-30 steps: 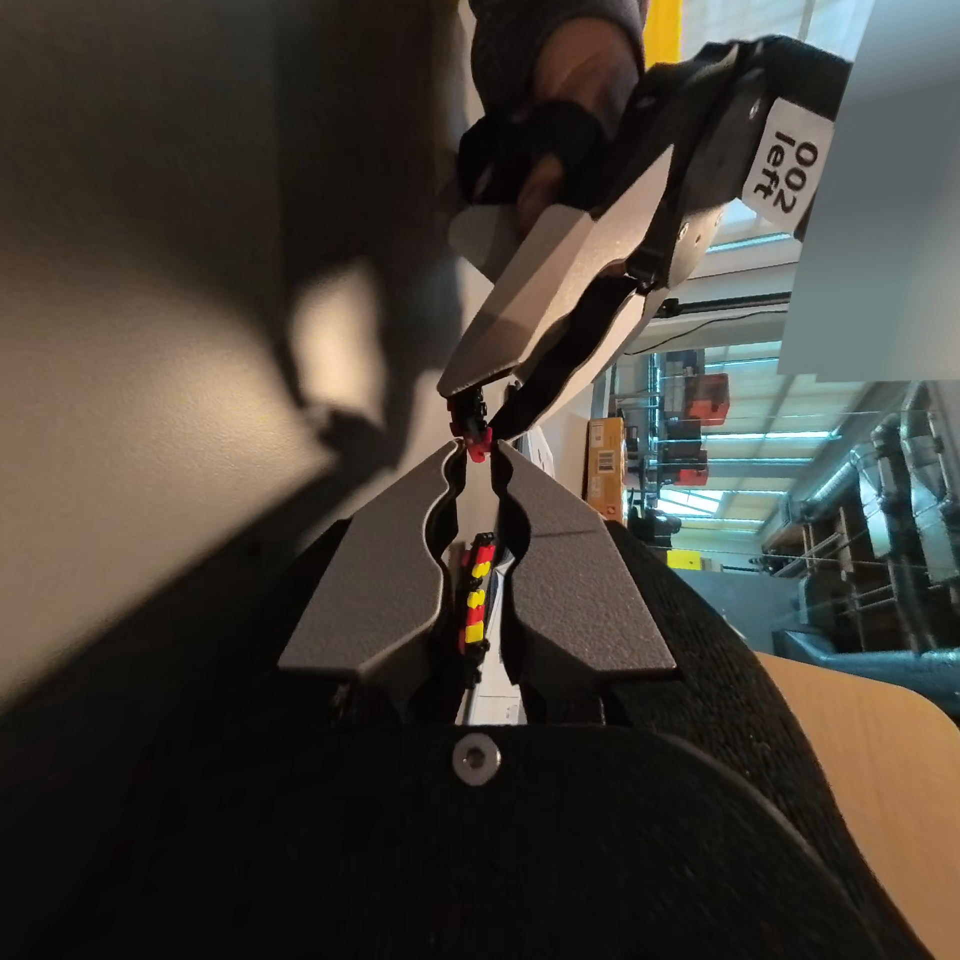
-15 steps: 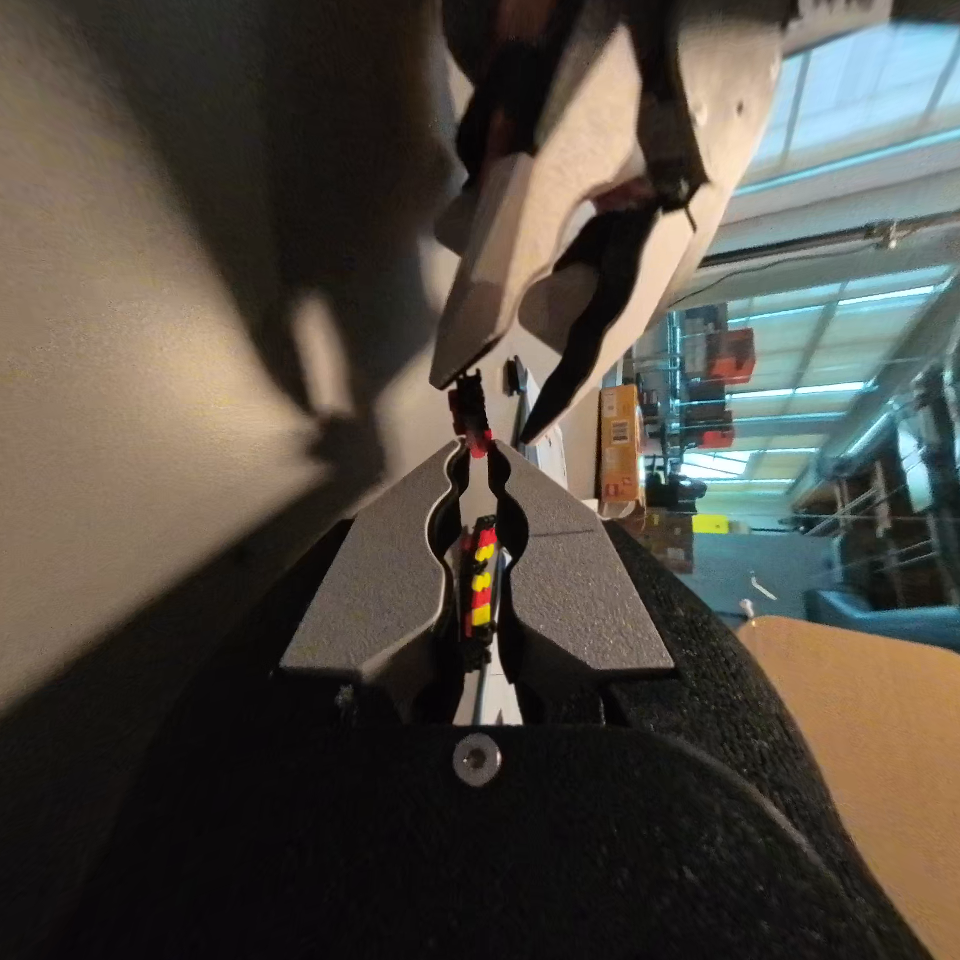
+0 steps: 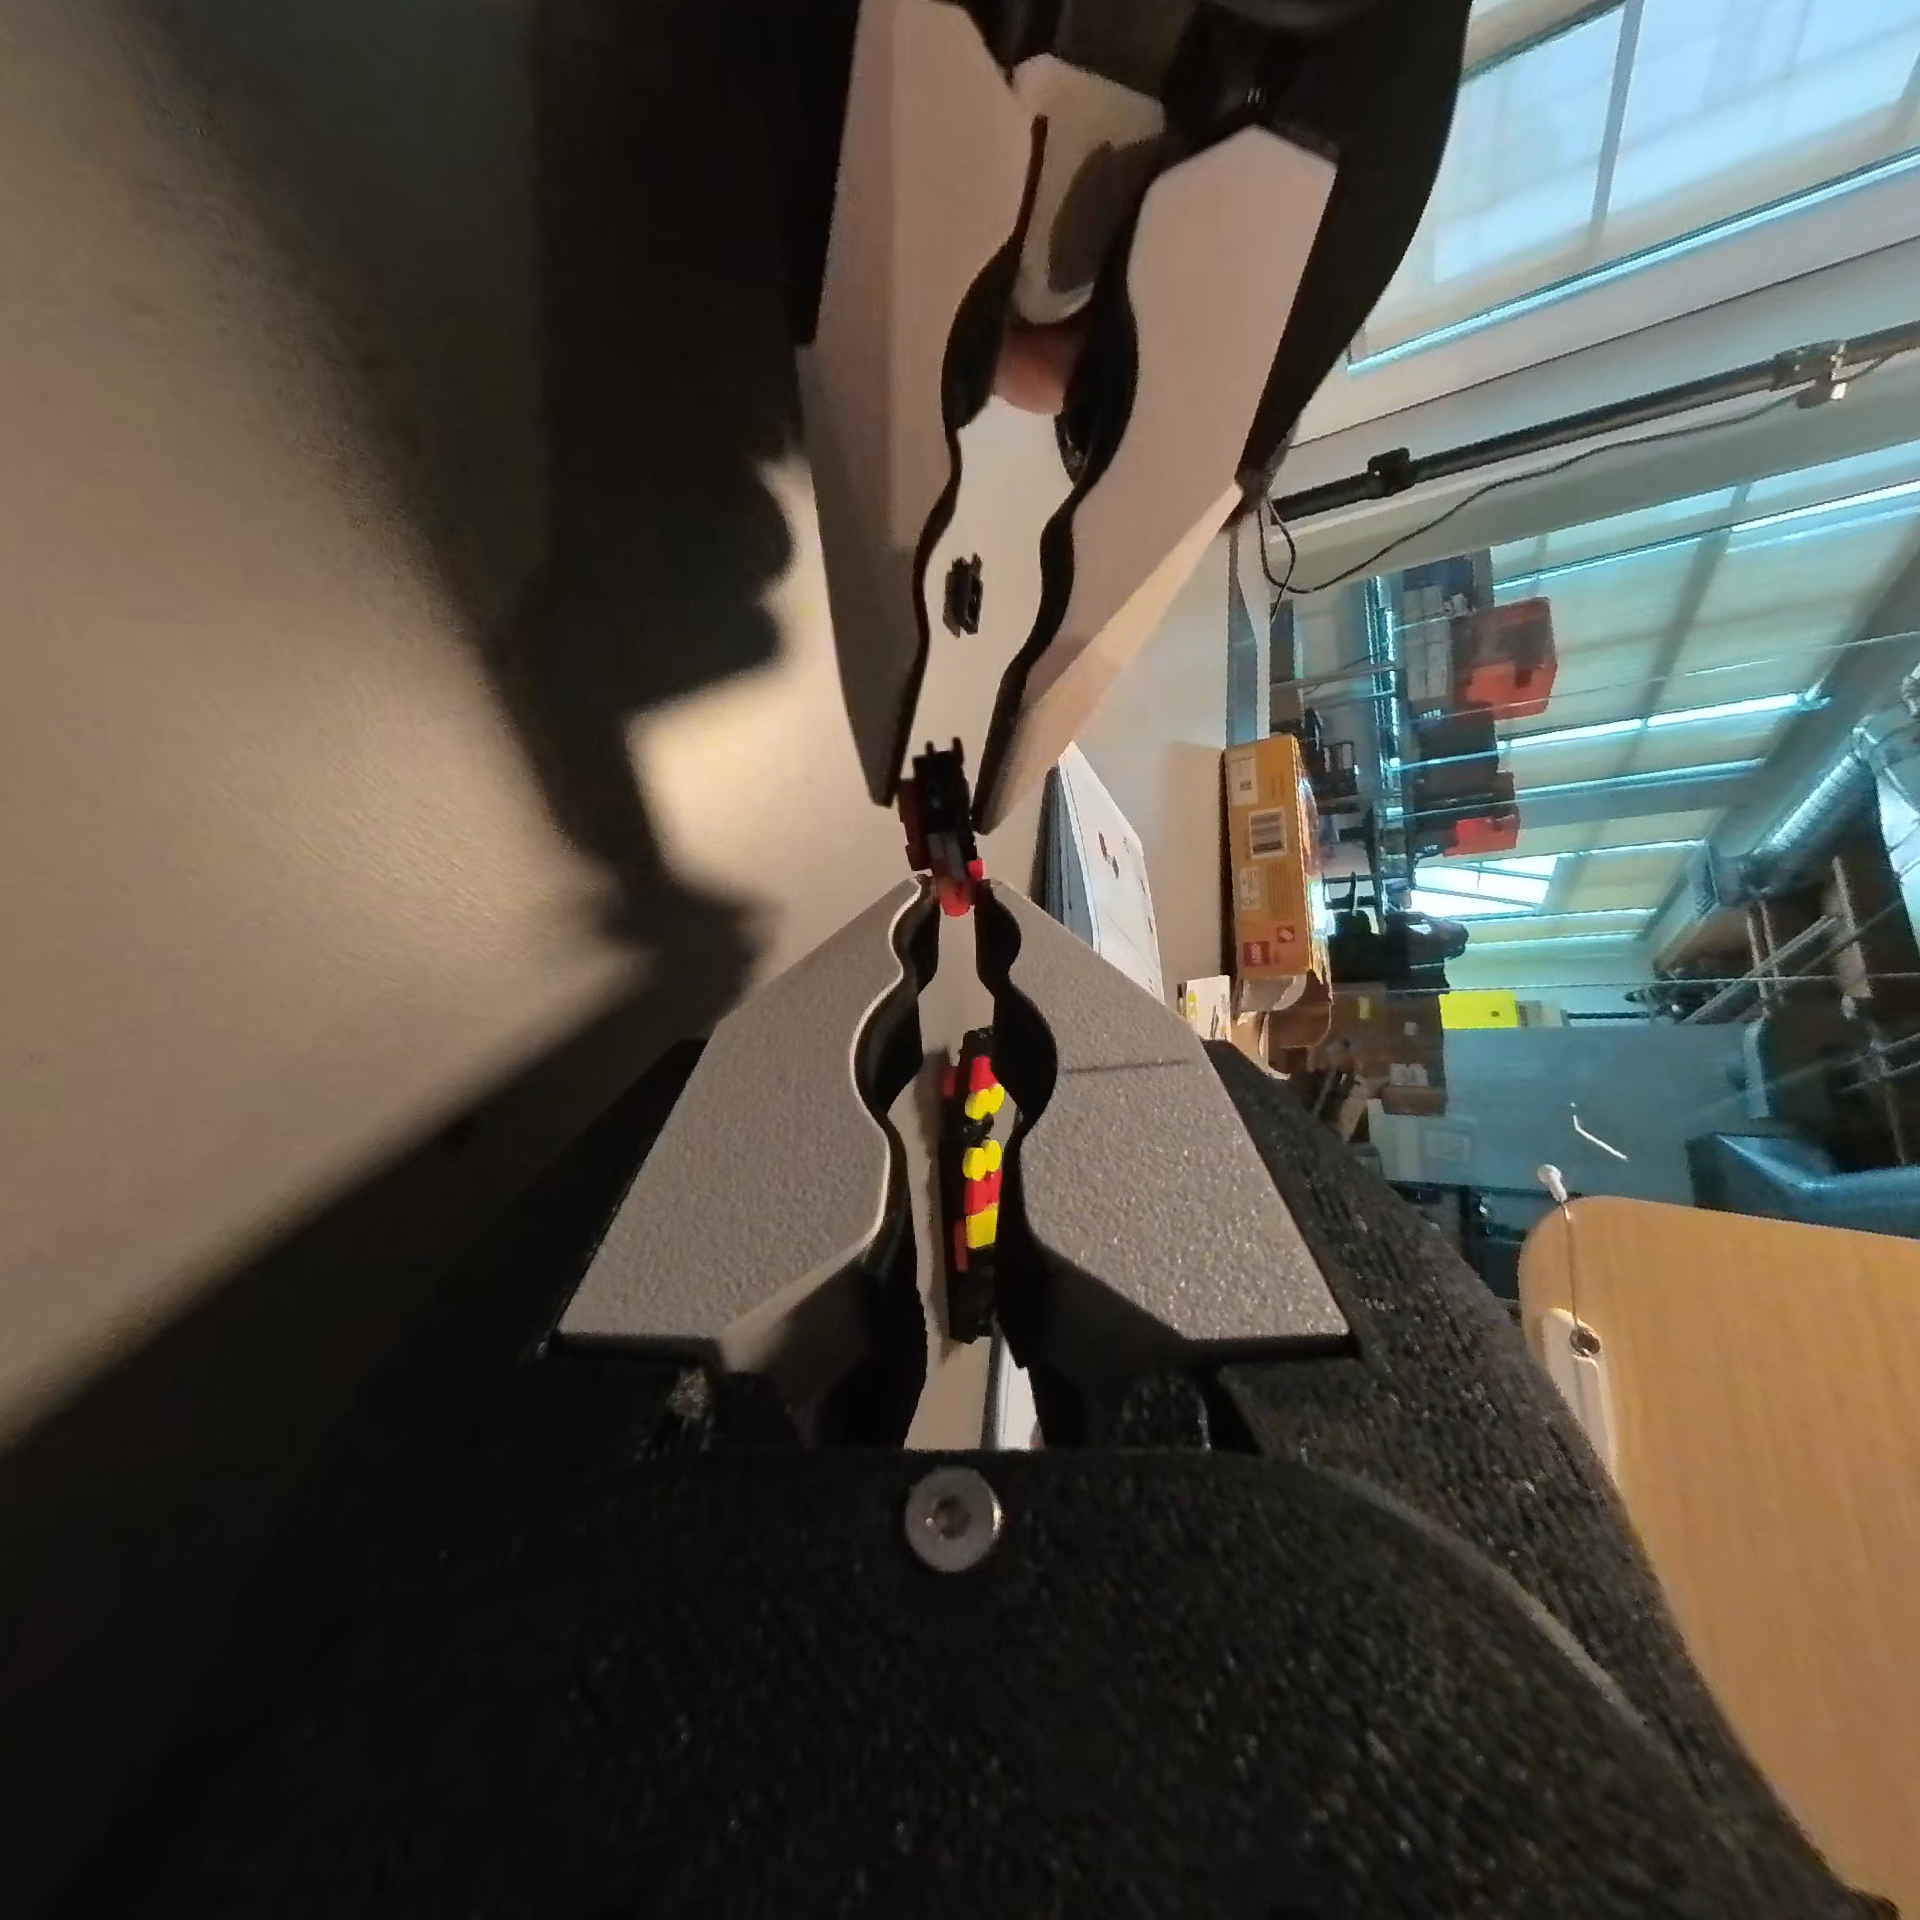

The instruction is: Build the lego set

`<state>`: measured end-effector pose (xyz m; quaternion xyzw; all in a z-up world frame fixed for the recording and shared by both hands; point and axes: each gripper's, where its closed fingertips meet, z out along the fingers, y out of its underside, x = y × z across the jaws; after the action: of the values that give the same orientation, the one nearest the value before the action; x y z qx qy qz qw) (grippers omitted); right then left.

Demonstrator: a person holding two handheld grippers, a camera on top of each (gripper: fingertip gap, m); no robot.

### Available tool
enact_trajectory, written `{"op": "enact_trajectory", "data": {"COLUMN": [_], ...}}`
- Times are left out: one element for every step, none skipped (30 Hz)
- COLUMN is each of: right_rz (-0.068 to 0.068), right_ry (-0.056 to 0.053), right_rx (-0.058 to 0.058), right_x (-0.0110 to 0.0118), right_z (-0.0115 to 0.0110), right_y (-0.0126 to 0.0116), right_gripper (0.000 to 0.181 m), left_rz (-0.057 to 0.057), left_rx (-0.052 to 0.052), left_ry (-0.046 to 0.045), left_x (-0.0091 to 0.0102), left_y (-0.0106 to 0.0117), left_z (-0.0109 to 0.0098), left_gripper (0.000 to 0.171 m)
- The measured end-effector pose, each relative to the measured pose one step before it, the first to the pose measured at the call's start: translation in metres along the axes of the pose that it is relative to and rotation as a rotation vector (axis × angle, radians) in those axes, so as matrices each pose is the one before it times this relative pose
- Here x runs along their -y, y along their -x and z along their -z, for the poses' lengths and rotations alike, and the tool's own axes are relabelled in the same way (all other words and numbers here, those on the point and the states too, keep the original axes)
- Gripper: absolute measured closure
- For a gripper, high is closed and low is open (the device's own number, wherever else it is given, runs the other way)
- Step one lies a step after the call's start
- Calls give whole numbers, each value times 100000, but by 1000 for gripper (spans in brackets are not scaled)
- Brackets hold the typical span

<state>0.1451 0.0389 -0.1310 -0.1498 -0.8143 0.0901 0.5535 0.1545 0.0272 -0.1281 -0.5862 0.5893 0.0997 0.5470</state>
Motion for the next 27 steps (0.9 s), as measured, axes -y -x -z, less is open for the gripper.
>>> {"op": "enact_trajectory", "data": {"right_rz": [390,576,1496,2354,2327,1855,1973,2235,1665,573,-218,-718,-1213,-1324,-1219,-1218,-900,-1644,-3060,-3234,-2709,-2491,-2576,-2603,-2366,-2313,-2214], "right_ry": [-121,-566,-723,-784,-385,50,128,-112,-500,-795,-1154,-1085,-487,-487,-1003,-1058,-1363,-1346,-1184,-1561,-1868,-1587,-1475,-1377,-1271,-1134,-1029], "right_rx": [80,176,49,-482,-513,11,275,280,761,820,970,529,39,285,473,558,553,547,630,1161,933,557,788,656,128,165,262], "right_x": [30,83,117,130,93,33,21,52,86,101,119,115,66,100,160,166,196,174,101,121,144,99,95,88,93,94,100], "right_z": [29,63,86,101,101,89,68,58,59,44,49,40,17,11,18,-2,-15,-49,-74,-42,-1,1,7,8,28,32,42], "right_y": [4,29,34,-36,-47,28,67,116,196,179,173,76,-33,3,48,74,108,114,108,143,112,39,62,39,-52,-60,-58], "right_gripper": [176,176,177,177,176,176,176,176,176,176,176,176,176,177,177,177,177,177,177,177,177,177,176,176,176,176,176], "left_rz": [-1106,-1497,-1302,-323,247,305,176,-296,-787,-911,-645,-664,-494,101,701,1411,753,292,650,1347,2111,2025,1688,1939,1552,1046,1178], "left_rx": [836,315,-174,-248,-69,-281,-591,-596,-1088,-1066,-1013,-1106,-438,-625,-1506,-1394,-1632,-1752,-1238,-1653,-1900,-1368,-1278,-1306,-744,-302,-462], "left_ry": [345,-245,-666,-969,-1168,-911,-710,-862,-760,-705,-788,-1264,-1172,-1312,-2085,-1825,-2146,-2064,-1584,-1538,-1804,-1577,-1291,-1214,-988,-792,-902], "left_x": [16,106,165,178,158,72,26,48,46,32,51,101,42,28,120,79,122,84,-2,-7,73,64,44,59,69,84,96], "left_y": [16,-22,-41,-34,19,0,-62,-86,-195,-206,-210,-178,-52,-32,-135,-124,-187,-206,-127,-142,-147,-64,-47,-65,12,66,28], "left_z": [9,50,81,83,74,47,10,10,-5,-2,-5,24,53,70,105,102,113,99,75,73,62,57,44,43,46,63,52], "left_gripper": [159,159,160,161,161,161,161,161,161,162,162,162,162,162,162,162,162,162,162,162,162,162,162,162,162,162,163]}}
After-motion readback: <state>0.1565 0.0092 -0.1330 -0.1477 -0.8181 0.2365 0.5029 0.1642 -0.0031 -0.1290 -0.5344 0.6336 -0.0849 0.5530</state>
